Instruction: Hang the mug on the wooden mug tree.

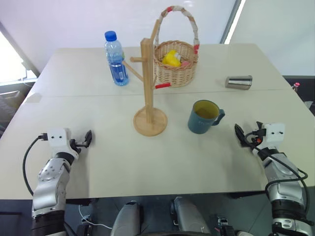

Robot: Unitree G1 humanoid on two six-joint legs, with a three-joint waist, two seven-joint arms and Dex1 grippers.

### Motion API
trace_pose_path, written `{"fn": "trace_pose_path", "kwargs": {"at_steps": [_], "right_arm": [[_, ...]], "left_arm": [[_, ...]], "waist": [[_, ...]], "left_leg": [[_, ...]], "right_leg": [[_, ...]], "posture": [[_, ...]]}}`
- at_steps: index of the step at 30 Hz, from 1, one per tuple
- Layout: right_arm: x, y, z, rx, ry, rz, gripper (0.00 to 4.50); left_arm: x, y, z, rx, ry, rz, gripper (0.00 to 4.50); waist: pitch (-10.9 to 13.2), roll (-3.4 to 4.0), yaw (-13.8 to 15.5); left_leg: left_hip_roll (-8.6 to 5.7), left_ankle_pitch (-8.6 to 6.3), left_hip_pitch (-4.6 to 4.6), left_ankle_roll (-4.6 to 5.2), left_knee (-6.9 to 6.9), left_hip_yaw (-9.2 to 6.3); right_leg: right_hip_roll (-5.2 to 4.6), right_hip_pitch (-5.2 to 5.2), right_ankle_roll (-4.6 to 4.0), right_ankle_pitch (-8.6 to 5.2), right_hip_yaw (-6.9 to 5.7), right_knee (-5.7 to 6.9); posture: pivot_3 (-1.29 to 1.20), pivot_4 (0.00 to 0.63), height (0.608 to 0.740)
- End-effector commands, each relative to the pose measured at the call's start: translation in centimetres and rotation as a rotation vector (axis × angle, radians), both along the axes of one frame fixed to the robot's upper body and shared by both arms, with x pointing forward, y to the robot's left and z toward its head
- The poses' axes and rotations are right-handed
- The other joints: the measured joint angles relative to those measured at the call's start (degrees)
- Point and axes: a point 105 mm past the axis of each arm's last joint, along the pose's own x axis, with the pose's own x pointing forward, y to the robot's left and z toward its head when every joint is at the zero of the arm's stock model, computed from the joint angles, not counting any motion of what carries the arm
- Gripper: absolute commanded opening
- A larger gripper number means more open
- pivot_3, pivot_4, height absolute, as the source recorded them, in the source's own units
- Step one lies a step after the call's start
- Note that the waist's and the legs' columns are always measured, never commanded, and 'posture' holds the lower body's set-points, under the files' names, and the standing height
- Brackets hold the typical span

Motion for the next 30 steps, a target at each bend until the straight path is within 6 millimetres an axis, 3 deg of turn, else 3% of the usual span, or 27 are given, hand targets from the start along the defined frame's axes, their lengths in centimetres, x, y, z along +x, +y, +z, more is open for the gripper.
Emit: {"fn": "trace_pose_path", "kwargs": {"at_steps": [1, 10, 17, 24, 30], "right_arm": [[0.2, 0.3, 1.5, -0.028, -0.06, 0.01, 4.42], [-0.5, 1.0, 1.7, -0.031, -0.06, 0.018, 4.42], [-1.0, 1.0, 1.9, -0.061, -0.058, 0.021, 4.42], [-1.4, 1.4, 2.2, -0.063, -0.065, 0.037, 4.42], [-2.0, 2.8, 2.7, -0.076, -0.065, 0.142, 4.42]], "left_arm": [[-0.5, 0.5, 0.5, 0.013, -0.007, 0.018, 4.5], [-1.6, -0.4, 0.2, -0.006, 0.016, -0.017, 4.5], [-0.9, -1.9, 1.0, 0.012, -0.024, -0.113, 4.5], [-0.7, -5.6, 1.8, 0.033, -0.078, -0.343, 4.5], [-2.8, -10.2, 1.5, 0.011, -0.074, -0.644, 4.5]], "waist": [[0.0, 0.0, 0.0], [0.0, 0.0, 0.0], [0.0, 0.01, 0.1], [0.0, 0.0, 0.0], [0.0, 0.02, 0.0]], "left_leg": [[0.0, 0.0, 0.0, 0.0, 0.0, 0.0], [0.01, 0.0, -0.02, 0.0, -0.01, 0.0], [0.0, 0.0, -0.02, 0.0, 0.0, 0.0], [0.01, 0.0, -0.03, 0.0, 0.0, 0.0], [0.01, 0.0, -0.03, 0.0, -0.01, 0.0]], "right_leg": [[0.0, 0.0, 0.0, 0.0, 0.0, 0.0], [-0.02, -0.01, 0.0, 0.0, 0.01, -0.01], [-0.02, -0.01, -0.01, 0.0, 0.0, -0.02], [-0.02, -0.01, -0.02, -0.01, 0.0, -0.03], [-0.01, -0.02, -0.03, -0.01, 0.01, -0.03]], "posture": [[0.0, 0.15, 0.74], [0.0, 0.15, 0.74], [0.0, 0.15, 0.74], [0.0, 0.15, 0.74], [0.0, 0.15, 0.74]]}}
